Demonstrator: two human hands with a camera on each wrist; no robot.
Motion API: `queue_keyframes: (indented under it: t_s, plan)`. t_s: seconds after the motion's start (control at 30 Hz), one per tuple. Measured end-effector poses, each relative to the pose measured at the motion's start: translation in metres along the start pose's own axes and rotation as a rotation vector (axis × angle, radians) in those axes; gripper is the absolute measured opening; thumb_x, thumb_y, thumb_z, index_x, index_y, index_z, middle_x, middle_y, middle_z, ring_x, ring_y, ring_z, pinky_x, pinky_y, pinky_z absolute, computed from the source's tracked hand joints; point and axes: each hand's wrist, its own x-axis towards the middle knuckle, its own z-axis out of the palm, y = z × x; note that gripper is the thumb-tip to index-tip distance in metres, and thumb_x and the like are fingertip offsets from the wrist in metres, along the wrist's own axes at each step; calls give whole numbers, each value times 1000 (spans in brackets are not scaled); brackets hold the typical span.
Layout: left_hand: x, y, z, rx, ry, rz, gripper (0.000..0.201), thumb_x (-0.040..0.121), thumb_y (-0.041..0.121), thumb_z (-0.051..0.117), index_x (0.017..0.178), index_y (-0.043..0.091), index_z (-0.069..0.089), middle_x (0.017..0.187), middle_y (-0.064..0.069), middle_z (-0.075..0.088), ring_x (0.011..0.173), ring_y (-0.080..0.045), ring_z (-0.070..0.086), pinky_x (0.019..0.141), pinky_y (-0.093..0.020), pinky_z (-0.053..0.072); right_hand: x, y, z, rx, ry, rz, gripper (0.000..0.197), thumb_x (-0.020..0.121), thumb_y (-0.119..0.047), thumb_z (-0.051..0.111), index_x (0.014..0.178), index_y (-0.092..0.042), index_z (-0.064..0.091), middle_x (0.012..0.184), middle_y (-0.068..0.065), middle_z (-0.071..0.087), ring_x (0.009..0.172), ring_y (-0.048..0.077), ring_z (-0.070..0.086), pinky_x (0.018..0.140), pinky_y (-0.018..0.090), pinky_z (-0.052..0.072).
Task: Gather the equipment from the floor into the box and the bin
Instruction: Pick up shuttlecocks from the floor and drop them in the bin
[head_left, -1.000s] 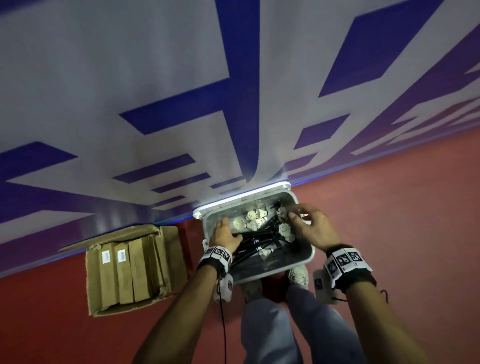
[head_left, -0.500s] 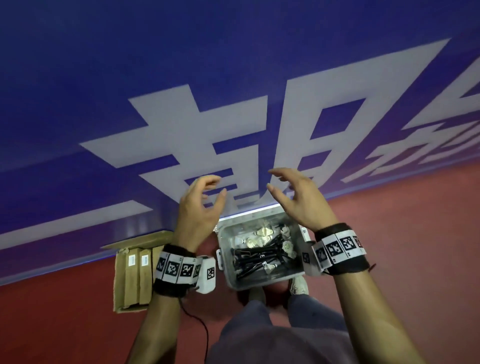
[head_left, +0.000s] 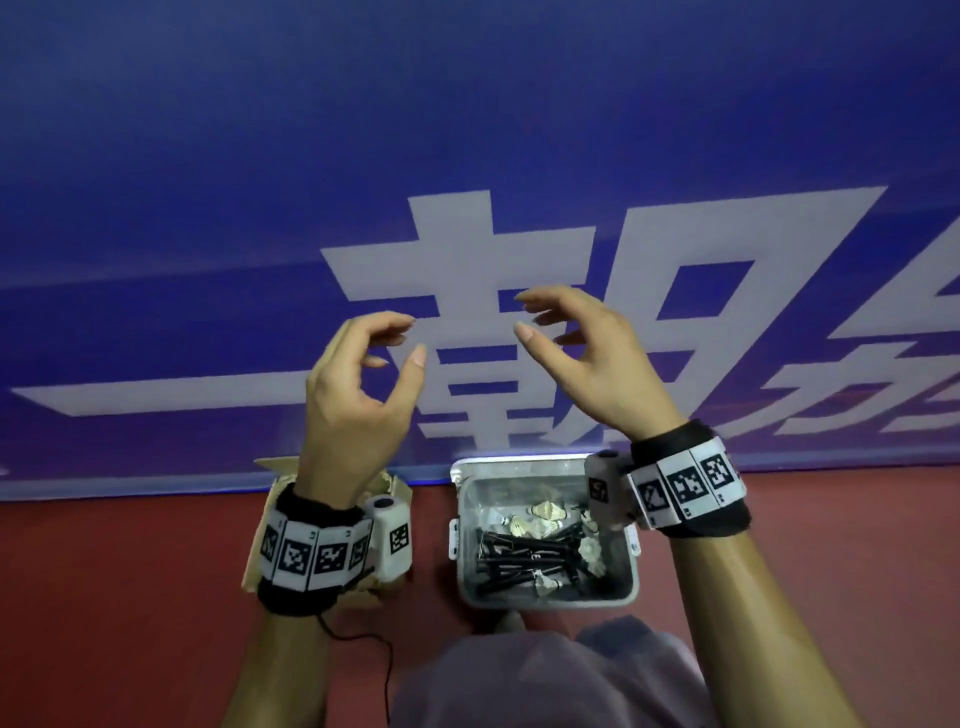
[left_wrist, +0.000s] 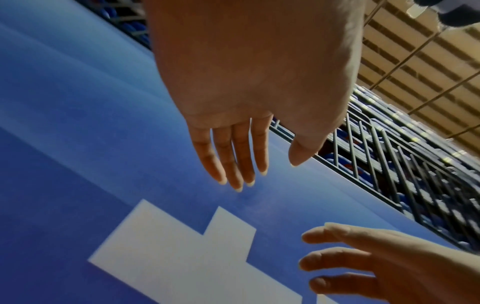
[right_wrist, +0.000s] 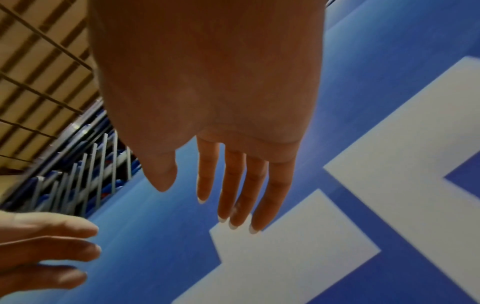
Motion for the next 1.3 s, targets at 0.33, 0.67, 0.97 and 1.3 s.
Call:
queue_keyframes:
  t_s: [0.33, 0.67, 0.97, 1.3]
  plan:
    - [-171, 16, -83, 270, 218, -378, 27, 94, 20, 75, 120, 18, 67, 112, 8, 70, 105, -9, 68, 90, -42, 56, -59, -35, 92, 201, -376, -119, 33, 97, -41, 68, 127, -27, 64, 120, -14, 66, 111, 3, 62, 93, 32, 55]
    - [-414, 72, -220, 505, 615, -768, 29, 96, 31, 70, 124, 23, 64, 119, 10, 67, 109, -4, 64, 96, -34, 55, -182, -172, 250, 267, -836, -375, 32, 95, -42, 69, 123, -28, 66, 118, -10, 68, 102, 2, 63, 93, 24, 51]
    - [-695, 148, -347, 742, 1031, -1041, 32, 95, 36, 70, 123, 23, 63, 118, 9, 66, 107, -10, 65, 94, -41, 56, -404, -370, 414, 331, -1209, -742, 31, 95, -40, 69, 123, -27, 66, 116, -11, 64, 108, 2, 60, 98, 31, 52]
    - [-912, 257, -351, 871, 1505, -1433, 32, 95, 34, 70, 124, 26, 63, 119, 10, 67, 102, -10, 66, 89, -40, 57, -680, -510, 501, 438, -1704, -1031, 29, 95, -38, 68, 123, -30, 65, 119, -11, 63, 111, 1, 61, 98, 35, 54]
